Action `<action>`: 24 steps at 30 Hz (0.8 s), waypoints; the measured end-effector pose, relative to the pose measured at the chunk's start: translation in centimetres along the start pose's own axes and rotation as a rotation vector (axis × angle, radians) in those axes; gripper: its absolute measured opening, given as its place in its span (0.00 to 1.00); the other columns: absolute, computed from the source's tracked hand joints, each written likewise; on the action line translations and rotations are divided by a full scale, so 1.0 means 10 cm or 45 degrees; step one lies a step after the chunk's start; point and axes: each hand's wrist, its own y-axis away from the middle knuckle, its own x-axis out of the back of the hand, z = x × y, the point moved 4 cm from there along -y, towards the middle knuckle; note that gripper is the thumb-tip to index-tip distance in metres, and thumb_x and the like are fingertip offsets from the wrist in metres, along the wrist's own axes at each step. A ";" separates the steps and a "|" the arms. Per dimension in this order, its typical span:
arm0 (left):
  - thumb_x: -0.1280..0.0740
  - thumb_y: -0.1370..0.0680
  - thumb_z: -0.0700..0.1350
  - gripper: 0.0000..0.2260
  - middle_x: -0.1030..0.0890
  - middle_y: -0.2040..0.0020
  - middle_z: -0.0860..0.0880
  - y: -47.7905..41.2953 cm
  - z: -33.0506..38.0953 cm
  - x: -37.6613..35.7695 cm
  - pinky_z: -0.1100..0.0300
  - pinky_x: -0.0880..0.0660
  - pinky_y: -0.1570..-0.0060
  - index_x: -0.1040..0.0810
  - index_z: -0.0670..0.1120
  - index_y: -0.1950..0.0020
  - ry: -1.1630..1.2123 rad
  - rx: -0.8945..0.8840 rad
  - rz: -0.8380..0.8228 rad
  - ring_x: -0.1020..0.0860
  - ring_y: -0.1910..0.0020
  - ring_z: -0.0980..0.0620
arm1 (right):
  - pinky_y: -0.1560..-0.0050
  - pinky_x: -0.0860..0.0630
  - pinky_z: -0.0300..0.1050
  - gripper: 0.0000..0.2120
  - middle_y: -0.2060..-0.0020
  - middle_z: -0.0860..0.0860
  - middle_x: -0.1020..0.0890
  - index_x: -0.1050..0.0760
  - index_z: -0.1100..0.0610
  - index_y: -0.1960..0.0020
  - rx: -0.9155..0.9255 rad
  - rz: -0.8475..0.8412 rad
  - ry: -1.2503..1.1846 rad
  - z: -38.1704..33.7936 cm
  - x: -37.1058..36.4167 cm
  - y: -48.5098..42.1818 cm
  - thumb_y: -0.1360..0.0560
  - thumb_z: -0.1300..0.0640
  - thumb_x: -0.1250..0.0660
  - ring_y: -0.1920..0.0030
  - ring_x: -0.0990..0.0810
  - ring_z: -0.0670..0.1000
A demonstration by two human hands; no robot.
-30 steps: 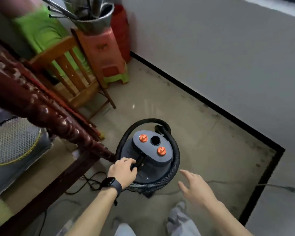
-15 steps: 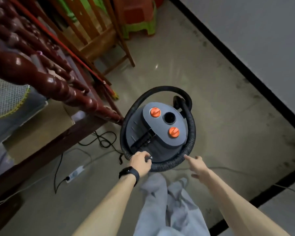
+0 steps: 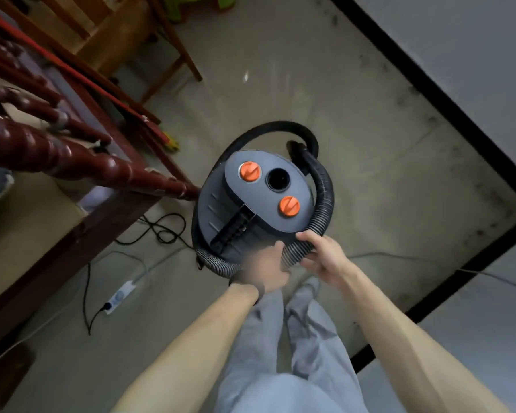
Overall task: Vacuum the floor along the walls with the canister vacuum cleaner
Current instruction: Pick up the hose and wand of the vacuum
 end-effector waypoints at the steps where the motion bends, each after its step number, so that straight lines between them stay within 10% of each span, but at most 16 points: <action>1: 0.33 0.28 0.51 0.14 0.21 0.50 0.47 0.05 0.03 0.08 0.51 0.25 0.54 0.32 0.51 0.47 0.060 -0.008 0.007 0.22 0.49 0.40 | 0.61 0.19 0.44 0.18 0.49 0.58 0.14 0.21 0.58 0.43 0.034 -0.019 -0.019 -0.06 -0.03 0.13 0.31 0.55 0.23 0.55 0.14 0.53; 11: 0.29 0.35 0.53 0.09 0.22 0.67 0.54 1.30 -0.03 1.27 0.52 0.25 0.65 0.29 0.59 0.62 0.286 -0.170 0.393 0.22 0.64 0.53 | 0.36 0.24 0.53 0.21 0.54 0.55 0.19 0.25 0.65 0.44 0.142 -0.458 -0.949 -1.28 -0.62 1.37 0.24 0.47 0.30 0.58 0.17 0.56; 14: 0.30 0.36 0.53 0.09 0.22 0.67 0.55 1.65 -0.17 1.43 0.52 0.24 0.65 0.30 0.56 0.61 0.269 -0.153 0.524 0.23 0.65 0.55 | 0.48 0.22 0.44 0.26 0.53 0.52 0.20 0.26 0.65 0.38 0.182 -0.472 -1.024 -1.58 -0.83 1.58 0.25 0.45 0.29 0.63 0.18 0.51; 18: 0.34 0.38 0.58 0.10 0.22 0.64 0.56 1.94 -0.44 1.44 0.52 0.24 0.60 0.31 0.57 0.60 0.239 -0.078 0.635 0.22 0.60 0.50 | 0.65 0.28 0.38 0.14 0.68 0.45 0.28 0.28 0.56 0.59 0.244 -0.515 -0.766 -1.60 -1.16 1.89 0.22 0.48 0.30 0.73 0.29 0.44; 24: 0.25 0.40 0.58 0.18 0.23 0.44 0.54 1.89 -0.83 0.95 0.53 0.27 0.37 0.24 0.67 0.52 0.733 0.083 0.670 0.24 0.44 0.55 | 0.65 0.32 0.39 0.09 0.71 0.45 0.32 0.35 0.53 0.67 0.299 -0.515 -0.601 -1.30 -1.32 2.28 0.31 0.61 0.36 0.76 0.33 0.46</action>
